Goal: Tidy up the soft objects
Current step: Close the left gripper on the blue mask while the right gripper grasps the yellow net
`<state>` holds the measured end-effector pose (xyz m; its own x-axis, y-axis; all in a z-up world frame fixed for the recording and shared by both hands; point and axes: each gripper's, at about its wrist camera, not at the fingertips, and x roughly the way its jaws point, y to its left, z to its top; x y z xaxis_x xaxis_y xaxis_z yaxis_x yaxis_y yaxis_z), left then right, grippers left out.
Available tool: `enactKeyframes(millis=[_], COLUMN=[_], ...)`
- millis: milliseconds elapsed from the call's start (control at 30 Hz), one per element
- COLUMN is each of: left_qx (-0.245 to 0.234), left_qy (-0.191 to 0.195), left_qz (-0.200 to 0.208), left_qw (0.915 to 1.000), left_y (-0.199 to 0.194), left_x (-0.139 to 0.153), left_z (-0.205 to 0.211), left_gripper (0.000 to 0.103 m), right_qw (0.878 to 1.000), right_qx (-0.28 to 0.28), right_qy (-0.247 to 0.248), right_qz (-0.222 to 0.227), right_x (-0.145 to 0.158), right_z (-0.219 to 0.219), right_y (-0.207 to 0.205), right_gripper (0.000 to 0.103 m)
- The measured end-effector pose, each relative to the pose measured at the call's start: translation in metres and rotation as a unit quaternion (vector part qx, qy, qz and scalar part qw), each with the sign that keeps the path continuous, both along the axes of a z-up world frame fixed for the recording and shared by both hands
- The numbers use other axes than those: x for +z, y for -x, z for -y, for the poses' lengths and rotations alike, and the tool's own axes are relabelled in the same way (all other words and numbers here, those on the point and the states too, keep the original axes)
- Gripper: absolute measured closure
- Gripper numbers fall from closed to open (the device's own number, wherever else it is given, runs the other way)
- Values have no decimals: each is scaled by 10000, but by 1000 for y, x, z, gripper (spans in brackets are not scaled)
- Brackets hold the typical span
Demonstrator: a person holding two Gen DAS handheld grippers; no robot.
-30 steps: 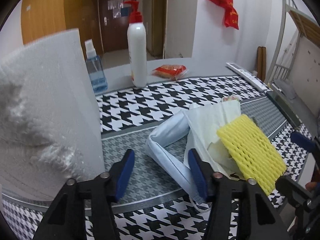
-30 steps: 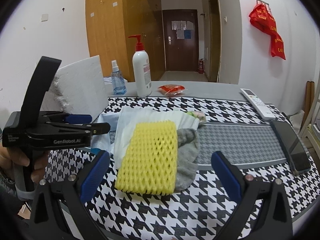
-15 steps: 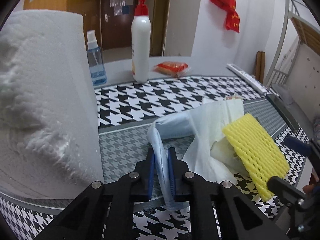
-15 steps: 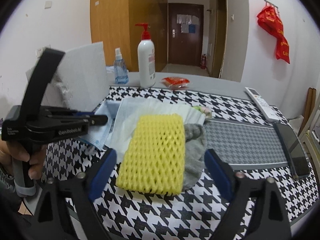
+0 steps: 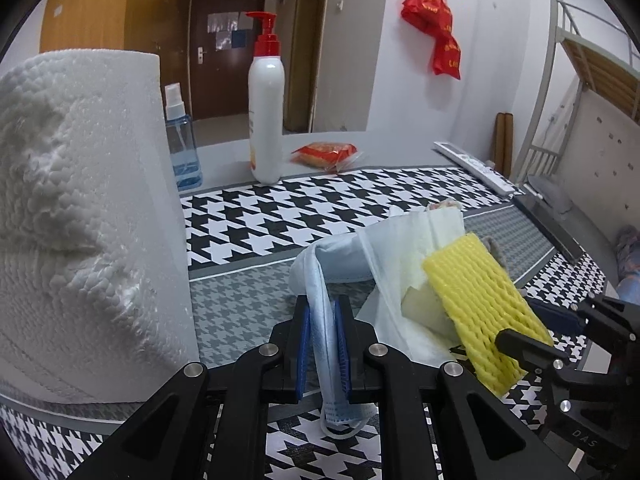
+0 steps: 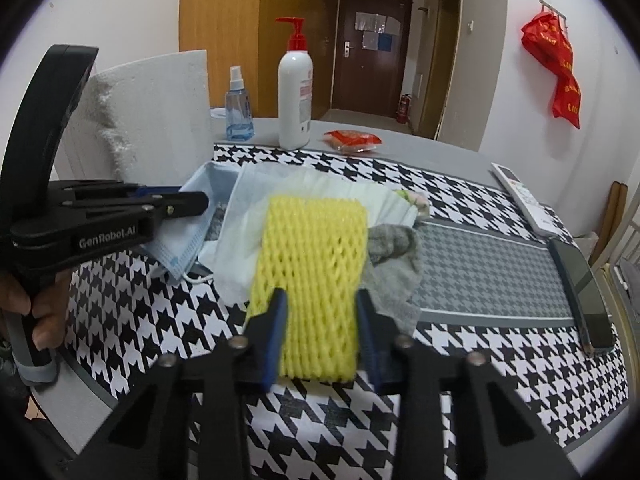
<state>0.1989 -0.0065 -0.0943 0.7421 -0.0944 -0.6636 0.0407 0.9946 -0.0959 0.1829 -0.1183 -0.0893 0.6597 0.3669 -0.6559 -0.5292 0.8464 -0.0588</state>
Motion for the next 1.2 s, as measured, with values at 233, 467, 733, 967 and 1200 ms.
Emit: enactKeyframes(millis=[233,467,733,967,1200], left_qx=[51,110,109,138,151], left_qy=[105,189,287,320,155], left_qz=[126,267,553,944,1381], left_qw=[9999,9994,9980,9949,9902], left_y=[3,6,13,23,34], left_x=[4,9,17,30,44], left_z=[-5,-8,-9,-12,-9], left_gripper=[94,94,99,100,100], right_qw=[9997,9991,9977,9963,9938], right_qx=[66,-33,-83,-152,-210], right_qy=[-177,-390,-575,-768,-967], right_qz=[144,166,343,365,501], right_x=[10,19,34,39,49], right_z=[5,13,21,26,32], right_y=[7,8,10,5,8], right_gripper=[90,91,91,91,91])
